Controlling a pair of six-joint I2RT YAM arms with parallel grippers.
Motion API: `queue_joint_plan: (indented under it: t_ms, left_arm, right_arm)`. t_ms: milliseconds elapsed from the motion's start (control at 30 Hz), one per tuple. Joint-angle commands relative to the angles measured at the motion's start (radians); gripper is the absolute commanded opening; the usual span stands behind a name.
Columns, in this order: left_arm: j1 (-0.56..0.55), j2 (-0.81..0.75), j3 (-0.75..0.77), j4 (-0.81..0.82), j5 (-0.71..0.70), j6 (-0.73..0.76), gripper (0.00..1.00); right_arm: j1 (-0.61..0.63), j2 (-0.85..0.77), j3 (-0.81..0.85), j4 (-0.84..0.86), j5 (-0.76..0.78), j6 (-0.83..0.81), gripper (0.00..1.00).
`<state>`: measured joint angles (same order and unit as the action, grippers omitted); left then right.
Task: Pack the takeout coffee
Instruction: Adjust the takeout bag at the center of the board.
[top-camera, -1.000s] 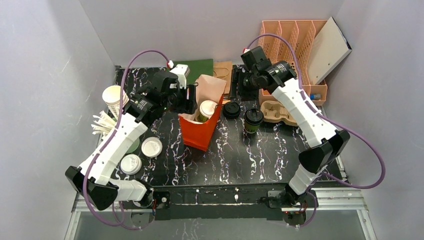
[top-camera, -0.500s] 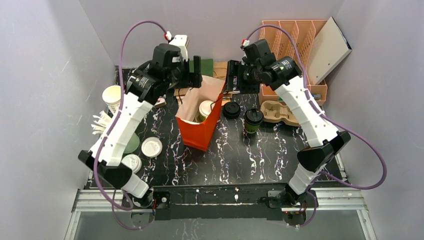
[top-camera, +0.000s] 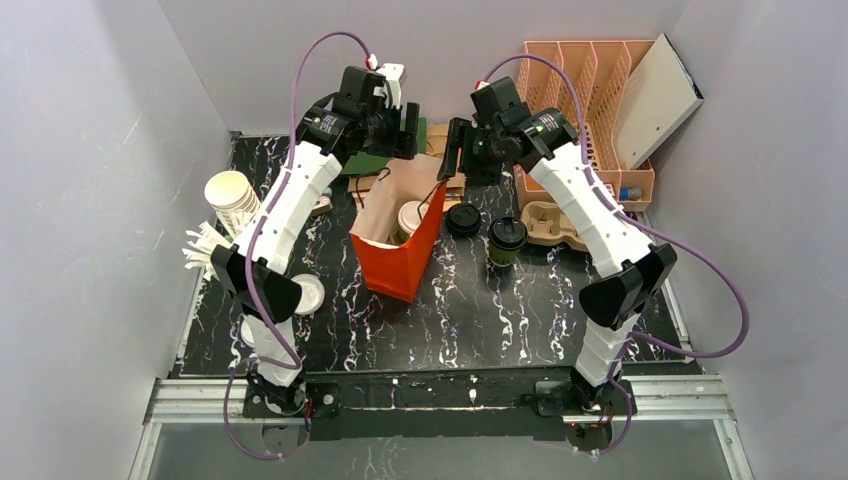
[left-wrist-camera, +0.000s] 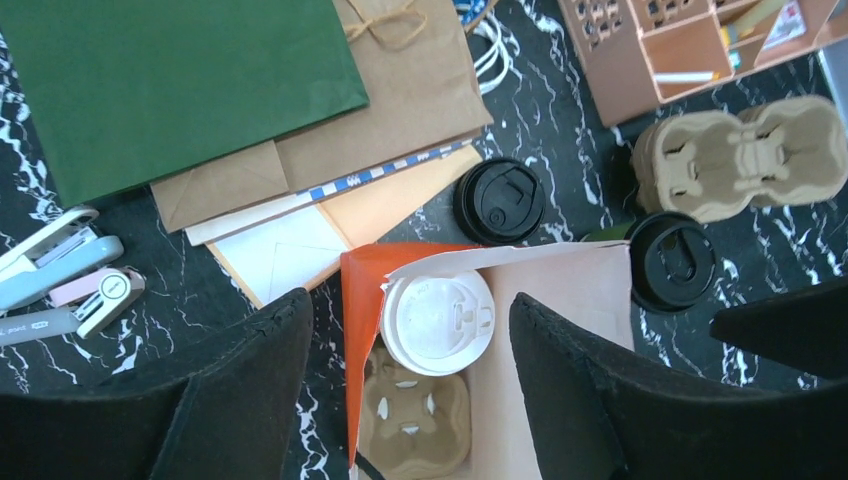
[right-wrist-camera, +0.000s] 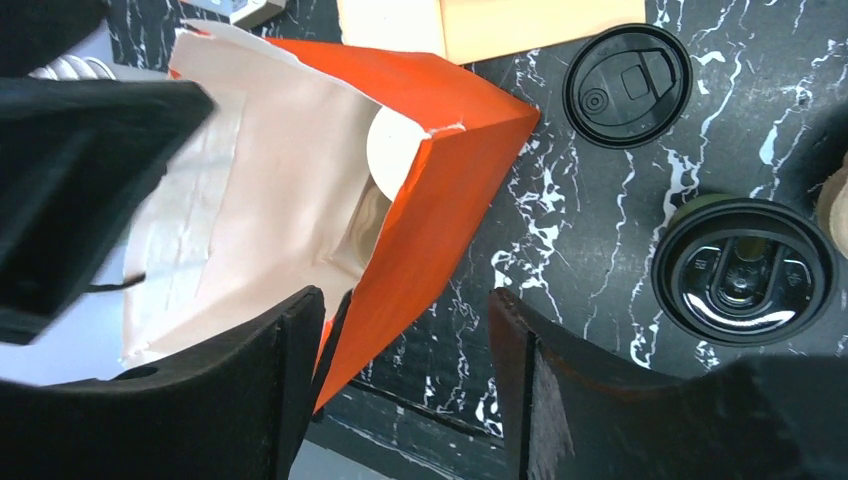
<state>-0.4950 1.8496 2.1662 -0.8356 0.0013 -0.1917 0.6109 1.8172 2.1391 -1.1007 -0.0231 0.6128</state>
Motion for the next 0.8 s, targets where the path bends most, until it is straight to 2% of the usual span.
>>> queue_joint_plan:
  t_ms: [0, 167, 367, 467, 667, 767]
  left_arm:
    - [0.001, -0.032, -0.044, 0.034, 0.081, 0.048, 0.69]
    - [0.001, -0.058, -0.115, 0.038, 0.071, 0.056, 0.66]
    - [0.001, -0.077, -0.176, 0.012, 0.03, 0.052, 0.58]
    - [0.001, -0.077, -0.176, -0.017, -0.041, 0.038, 0.48]
    - [0.001, -0.078, -0.14, -0.083, -0.09, -0.033, 0.14]
    - [0.001, -0.083, -0.12, -0.126, -0.079, -0.115, 0.07]
  right_arm:
    - [0.0, -0.011, -0.003, 0.076, 0.017, 0.045, 0.67]
    - [0.0, -0.002, -0.012, 0.093, -0.003, 0.047, 0.57]
    - [0.0, 0.019, -0.009, 0.103, -0.021, 0.045, 0.47]
    - [-0.001, 0.034, -0.001, 0.112, -0.032, 0.039, 0.41]
    - [0.0, 0.105, 0.082, 0.104, -0.03, -0.017, 0.31]
    - [0.0, 0.132, 0.116, 0.105, -0.028, -0.037, 0.25]
